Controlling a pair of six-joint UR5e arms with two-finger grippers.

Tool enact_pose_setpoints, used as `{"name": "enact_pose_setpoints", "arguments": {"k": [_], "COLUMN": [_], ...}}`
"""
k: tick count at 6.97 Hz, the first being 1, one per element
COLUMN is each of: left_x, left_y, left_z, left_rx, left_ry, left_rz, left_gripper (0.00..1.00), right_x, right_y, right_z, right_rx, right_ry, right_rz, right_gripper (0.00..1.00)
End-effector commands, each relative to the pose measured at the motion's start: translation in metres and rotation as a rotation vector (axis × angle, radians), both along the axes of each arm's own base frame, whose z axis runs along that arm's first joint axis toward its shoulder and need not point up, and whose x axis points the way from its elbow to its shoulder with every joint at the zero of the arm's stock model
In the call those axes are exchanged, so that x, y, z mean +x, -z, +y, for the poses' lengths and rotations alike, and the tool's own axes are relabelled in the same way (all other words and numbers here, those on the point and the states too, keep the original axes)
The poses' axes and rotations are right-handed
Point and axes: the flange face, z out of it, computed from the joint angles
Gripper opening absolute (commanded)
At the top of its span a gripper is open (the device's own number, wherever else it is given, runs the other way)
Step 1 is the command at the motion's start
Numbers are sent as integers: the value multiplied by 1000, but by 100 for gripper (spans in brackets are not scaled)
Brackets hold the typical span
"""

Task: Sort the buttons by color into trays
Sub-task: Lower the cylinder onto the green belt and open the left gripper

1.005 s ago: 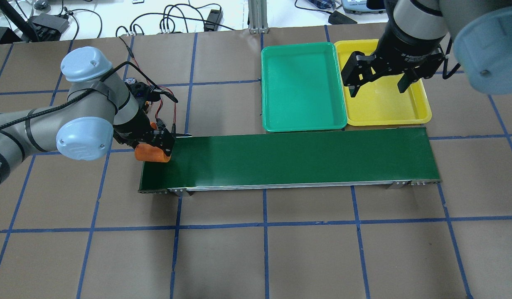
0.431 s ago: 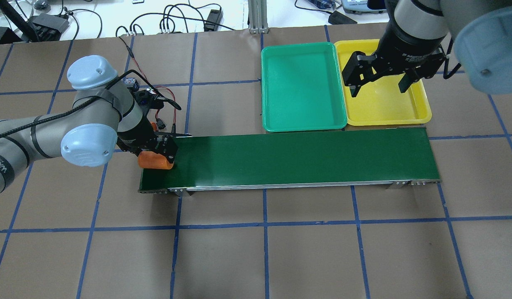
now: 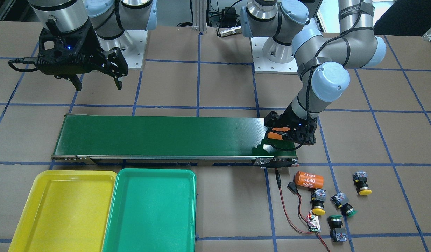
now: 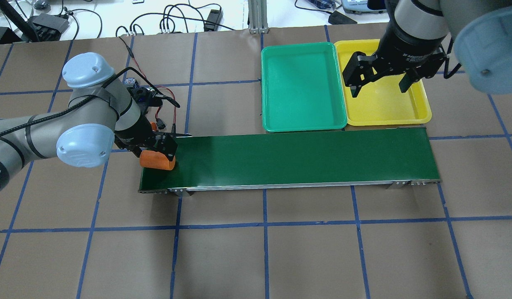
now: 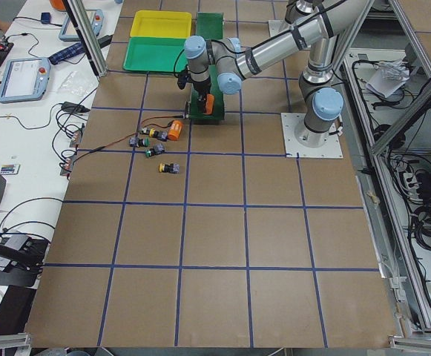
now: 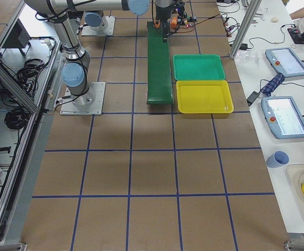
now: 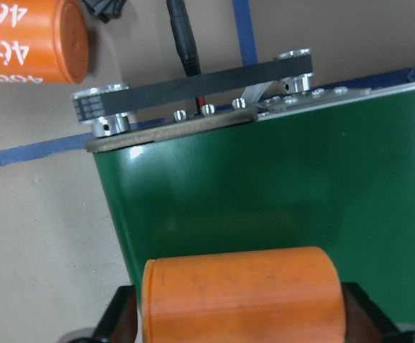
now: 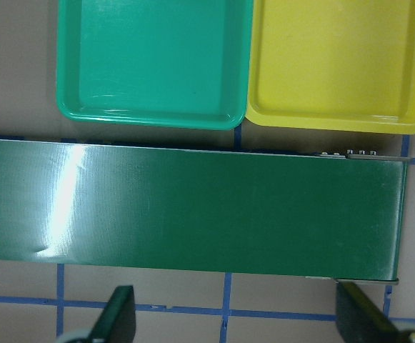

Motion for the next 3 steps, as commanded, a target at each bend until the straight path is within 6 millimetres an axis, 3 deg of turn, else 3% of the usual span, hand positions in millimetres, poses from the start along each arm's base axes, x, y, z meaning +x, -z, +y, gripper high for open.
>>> {"name": "enact_pose_setpoints", "arguments": {"k": [1,3], "left_x": [5,27], "left_y": [-33,-73], "left_z": [-7,-46], "left_rx": [-68,-136], "left_ry": [-3,-25], "left_rz": [-23,-38], "left_gripper": [100,100], "right_x": [1,0], "right_y": [1,1], "right_z": [0,1], "right_rx": [3,9], "right_ry": [0,3], "right_rz": [-3,-4], "right_gripper": [100,100]}}
